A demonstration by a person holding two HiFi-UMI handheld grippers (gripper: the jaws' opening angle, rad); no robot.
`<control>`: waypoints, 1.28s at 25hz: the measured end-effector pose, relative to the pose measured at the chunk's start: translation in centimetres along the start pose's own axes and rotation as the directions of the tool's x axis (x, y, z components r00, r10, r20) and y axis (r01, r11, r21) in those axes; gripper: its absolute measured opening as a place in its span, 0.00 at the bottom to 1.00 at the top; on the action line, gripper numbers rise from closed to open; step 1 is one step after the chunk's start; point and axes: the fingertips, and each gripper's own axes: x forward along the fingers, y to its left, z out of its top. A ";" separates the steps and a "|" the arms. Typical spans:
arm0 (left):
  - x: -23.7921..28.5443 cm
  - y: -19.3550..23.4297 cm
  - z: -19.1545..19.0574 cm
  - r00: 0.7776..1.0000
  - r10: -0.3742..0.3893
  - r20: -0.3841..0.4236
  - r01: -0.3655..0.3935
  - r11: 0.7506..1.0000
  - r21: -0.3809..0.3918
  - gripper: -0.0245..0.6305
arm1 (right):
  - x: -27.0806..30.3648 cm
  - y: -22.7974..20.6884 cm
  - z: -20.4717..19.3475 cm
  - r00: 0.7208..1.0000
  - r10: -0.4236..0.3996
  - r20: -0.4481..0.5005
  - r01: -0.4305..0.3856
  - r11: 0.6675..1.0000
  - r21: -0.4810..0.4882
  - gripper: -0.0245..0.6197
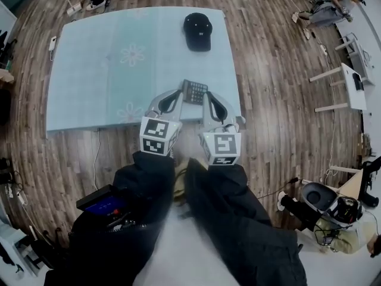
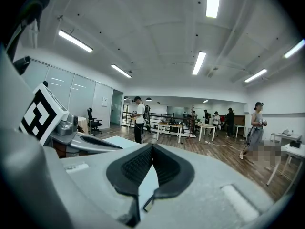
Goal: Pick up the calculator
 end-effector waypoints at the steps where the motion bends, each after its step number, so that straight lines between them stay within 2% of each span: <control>1: 0.1 0.2 -0.2 1.000 0.005 -0.008 -0.005 1.000 -0.001 0.04 | 0.4 -0.1 -0.1 1.000 0.003 -0.003 -0.003 1.000 0.005 0.04; 6: 1.2 2.1 -1.5 0.997 0.049 -0.054 -0.050 0.999 -0.012 0.04 | 2.5 -0.3 -2.1 0.998 0.038 -0.042 -0.037 0.999 0.037 0.04; 10: 2.7 2.2 -3.2 0.993 0.071 -0.097 -0.071 0.997 0.005 0.04 | 3.3 -0.9 -4.6 0.992 0.102 -0.079 -0.095 0.991 0.095 0.04; 16: 4.9 3.3 -6.9 0.974 0.122 -0.188 -0.124 0.992 0.005 0.04 | 5.0 -2.7 -7.9 0.980 0.147 -0.136 -0.132 0.985 0.112 0.04; 21: 6.0 4.3 -10.2 0.953 0.136 -0.271 -0.148 0.989 -0.026 0.04 | 6.1 -3.0 -10.6 0.955 0.204 -0.216 -0.171 0.972 0.163 0.04; 25: 8.3 5.0 -14.0 0.935 0.115 -0.337 -0.147 0.987 -0.070 0.04 | 7.7 -3.4 -13.2 0.939 0.223 -0.261 -0.181 0.968 0.176 0.04; 32: 10.6 6.5 -19.2 0.885 0.093 -0.456 -0.159 0.981 -0.109 0.04 | 9.8 -3.2 -17.5 0.894 0.273 -0.355 -0.211 0.956 0.203 0.04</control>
